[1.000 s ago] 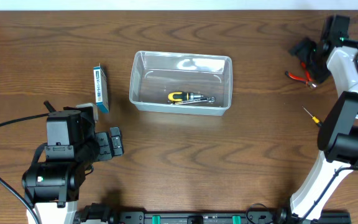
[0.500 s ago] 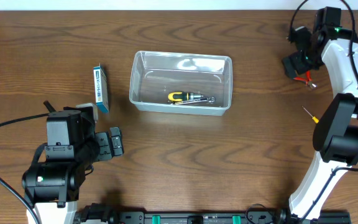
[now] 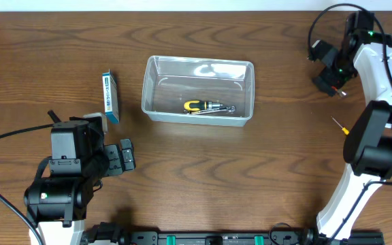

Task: Pack container
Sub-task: 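Lower the right gripper and grasp the red-handled pliers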

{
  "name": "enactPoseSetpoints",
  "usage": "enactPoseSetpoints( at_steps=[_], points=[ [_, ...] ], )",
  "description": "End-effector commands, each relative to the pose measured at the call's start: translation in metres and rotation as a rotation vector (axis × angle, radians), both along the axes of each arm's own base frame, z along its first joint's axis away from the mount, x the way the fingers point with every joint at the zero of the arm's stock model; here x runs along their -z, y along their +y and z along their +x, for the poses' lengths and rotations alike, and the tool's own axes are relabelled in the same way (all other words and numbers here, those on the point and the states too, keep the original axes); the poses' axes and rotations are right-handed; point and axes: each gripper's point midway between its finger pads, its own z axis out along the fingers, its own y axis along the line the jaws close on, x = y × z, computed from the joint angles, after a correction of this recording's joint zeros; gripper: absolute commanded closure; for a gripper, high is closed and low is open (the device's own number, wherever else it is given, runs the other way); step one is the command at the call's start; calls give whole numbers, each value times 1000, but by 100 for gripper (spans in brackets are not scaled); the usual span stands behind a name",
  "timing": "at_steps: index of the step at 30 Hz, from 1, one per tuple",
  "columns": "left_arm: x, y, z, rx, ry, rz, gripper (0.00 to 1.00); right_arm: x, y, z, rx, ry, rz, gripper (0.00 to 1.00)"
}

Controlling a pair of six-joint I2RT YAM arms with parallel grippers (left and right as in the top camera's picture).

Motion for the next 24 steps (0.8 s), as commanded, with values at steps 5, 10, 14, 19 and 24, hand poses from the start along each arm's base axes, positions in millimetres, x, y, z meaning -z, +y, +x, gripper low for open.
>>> enactPoseSetpoints(
  at_steps=[5, 10, 14, 19, 24],
  points=[
    [-6, 1, 1, 7, -17, 11, 2, 57, -5, -15, -21, 138, 13, 6],
    [-6, 1, 1, 7, -17, 11, 2, 71, -4, -19, -21, 168, 20, 7],
    [-6, 1, 1, 7, -17, 11, 2, 71, -4, -19, -21, 169, 19, 9],
    [-6, 1, 1, 7, -17, 11, 2, 71, -5, -19, -19, 169, 20, 41],
    [-6, 1, 1, 7, -17, 11, 2, 71, -5, -19, -19, 169, 20, 47]
  ],
)
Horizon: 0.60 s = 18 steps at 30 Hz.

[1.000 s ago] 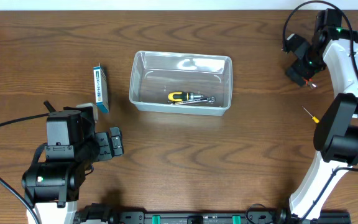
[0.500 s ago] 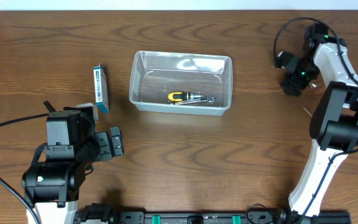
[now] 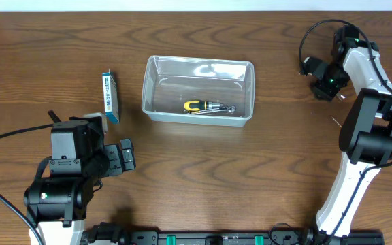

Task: Pack container
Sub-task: 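Lower the right gripper and grasp the red-handled pliers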

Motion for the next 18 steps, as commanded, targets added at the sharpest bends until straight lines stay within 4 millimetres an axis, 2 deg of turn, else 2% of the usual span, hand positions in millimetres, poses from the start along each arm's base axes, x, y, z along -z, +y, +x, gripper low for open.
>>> enactPoseSetpoints(
  at_steps=[1, 5, 8, 15, 18],
  points=[
    [-6, 1, 1, 7, -16, 11, 2, 15, -6, -7, 11, 37, 5, 47],
    [-6, 1, 1, 7, -16, 11, 2, 15, -5, -7, 11, 37, 8, 51],
    [-6, 1, 1, 7, -16, 11, 2, 15, -5, -7, 11, 37, 12, 57],
    [-6, 1, 1, 7, -16, 11, 2, 16, -4, -8, 11, 40, 13, 62],
    [-6, 1, 1, 7, -16, 11, 2, 16, -4, -8, 11, 40, 13, 72]
  ],
)
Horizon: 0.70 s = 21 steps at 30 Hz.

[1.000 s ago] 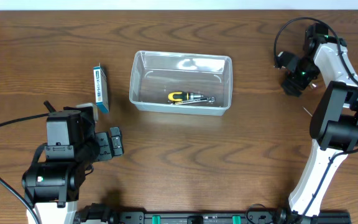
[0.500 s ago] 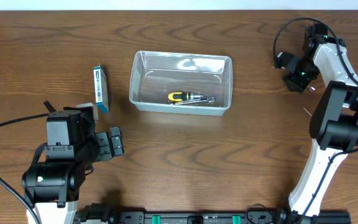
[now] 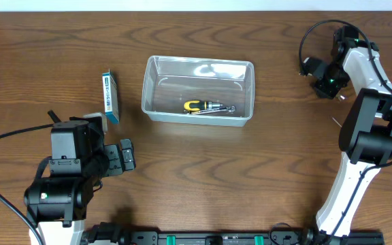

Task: Pack container
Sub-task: 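Lower the right gripper and grasp the red-handled pliers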

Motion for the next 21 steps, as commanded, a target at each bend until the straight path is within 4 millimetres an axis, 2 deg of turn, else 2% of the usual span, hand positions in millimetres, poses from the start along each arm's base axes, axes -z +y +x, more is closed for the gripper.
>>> enactPoseSetpoints(
  at_steps=[1, 7, 15, 21],
  points=[
    [-6, 1, 1, 7, -17, 11, 2, 15, -5, -7, 16, 36, 12, 73],
    [-6, 1, 1, 7, -17, 11, 2, 15, -5, -7, 16, 36, 12, 80],
    [-6, 1, 1, 7, -17, 11, 2, 15, -4, -7, 15, 35, 17, 98],
    [-6, 1, 1, 7, -17, 11, 2, 15, 6, -5, 10, 26, 70, 99]
  ],
)
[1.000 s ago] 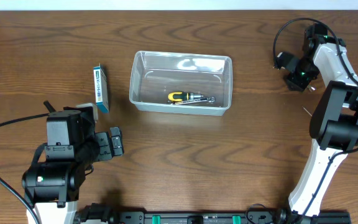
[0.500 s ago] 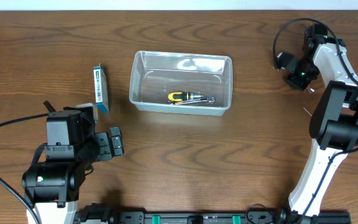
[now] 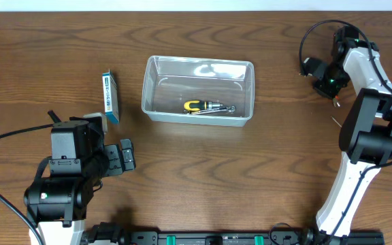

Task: Pack container
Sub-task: 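Lower the right gripper and grasp the red-handled pliers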

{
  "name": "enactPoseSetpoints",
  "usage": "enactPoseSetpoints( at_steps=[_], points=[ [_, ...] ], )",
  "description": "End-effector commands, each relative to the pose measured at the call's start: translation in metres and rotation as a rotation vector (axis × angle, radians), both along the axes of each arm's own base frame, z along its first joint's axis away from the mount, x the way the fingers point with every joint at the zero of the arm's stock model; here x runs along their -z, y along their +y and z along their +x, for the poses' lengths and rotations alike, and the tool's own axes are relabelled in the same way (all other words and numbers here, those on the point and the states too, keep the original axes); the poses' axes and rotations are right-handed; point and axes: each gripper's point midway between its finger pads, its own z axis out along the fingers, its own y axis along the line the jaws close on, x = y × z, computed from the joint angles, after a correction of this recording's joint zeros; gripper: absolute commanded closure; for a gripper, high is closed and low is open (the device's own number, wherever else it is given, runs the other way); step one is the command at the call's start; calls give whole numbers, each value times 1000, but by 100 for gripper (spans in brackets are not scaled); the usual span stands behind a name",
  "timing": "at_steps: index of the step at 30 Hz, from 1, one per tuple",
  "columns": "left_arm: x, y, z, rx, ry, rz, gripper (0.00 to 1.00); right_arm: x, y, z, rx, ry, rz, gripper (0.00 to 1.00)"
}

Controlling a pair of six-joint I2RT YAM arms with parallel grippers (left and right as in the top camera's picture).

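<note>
A clear plastic container (image 3: 154, 87) stands in the middle of the table. A yellow-and-black tool (image 3: 207, 107) lies inside it. A blue-and-white box (image 3: 111, 97) lies on the wood to the container's left. My left gripper (image 3: 127, 155) rests near the front left, below the box, with its fingers slightly apart and nothing between them. My right gripper (image 3: 324, 84) is at the far right, well away from the container's right end. Its fingers point down and are too dark to read.
A thin stick with a yellow tip (image 3: 335, 122) lies on the wood by the right arm, partly hidden behind it. The right arm's white links run down the right edge. Black cables loop at the far right and front left.
At first my right arm reached out along the right edge, with the thin stick fully visible beside it. By 1.3 s ago the arm had shifted left and its gripper stood a little nearer the container. It has stayed there. The left arm, box and tool never moved.
</note>
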Motion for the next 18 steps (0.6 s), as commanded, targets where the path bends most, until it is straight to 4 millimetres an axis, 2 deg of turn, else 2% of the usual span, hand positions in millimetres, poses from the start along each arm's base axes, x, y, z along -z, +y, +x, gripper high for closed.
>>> enactPoseSetpoints(
  at_steps=[1, 6, 11, 14, 18],
  points=[
    [-6, 1, 1, 7, -16, 11, 2, 14, 5, -5, 7, 25, 60, 99],
    [-6, 1, 1, 7, -16, 11, 2, 14, 7, -4, 11, 23, 66, 99],
    [-6, 1, 1, 7, -17, 12, 2, 3, 31, 6, 91, -23, 163, 99],
    [-6, 1, 1, 7, -17, 12, 2, -23, 43, 20, 203, -88, 172, 99],
    [-6, 1, 1, 7, -17, 11, 2, -92, 68, 41, 312, -224, 206, 99]
  ],
)
